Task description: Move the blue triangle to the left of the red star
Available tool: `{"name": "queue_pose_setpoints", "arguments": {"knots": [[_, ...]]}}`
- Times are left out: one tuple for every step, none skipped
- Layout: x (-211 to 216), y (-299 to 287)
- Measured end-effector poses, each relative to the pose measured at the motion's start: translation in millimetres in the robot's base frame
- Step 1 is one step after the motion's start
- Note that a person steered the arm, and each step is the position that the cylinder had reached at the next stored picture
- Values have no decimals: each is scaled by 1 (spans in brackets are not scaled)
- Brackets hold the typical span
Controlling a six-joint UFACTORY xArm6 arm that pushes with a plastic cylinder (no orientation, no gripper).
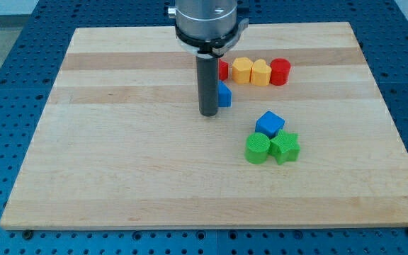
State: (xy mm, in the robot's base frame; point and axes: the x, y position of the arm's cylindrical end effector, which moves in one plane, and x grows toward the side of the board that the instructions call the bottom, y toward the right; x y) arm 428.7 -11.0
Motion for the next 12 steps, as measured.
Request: {"name": "queue_pose_setpoints", "arguments": {"knots": [[22,42],[20,67],[-3,69],[-20,69],[-24,69],[-24,66],[-24,54],[-24,41],[-24,27],[-24,19],[-24,15],[-20,15]]}}
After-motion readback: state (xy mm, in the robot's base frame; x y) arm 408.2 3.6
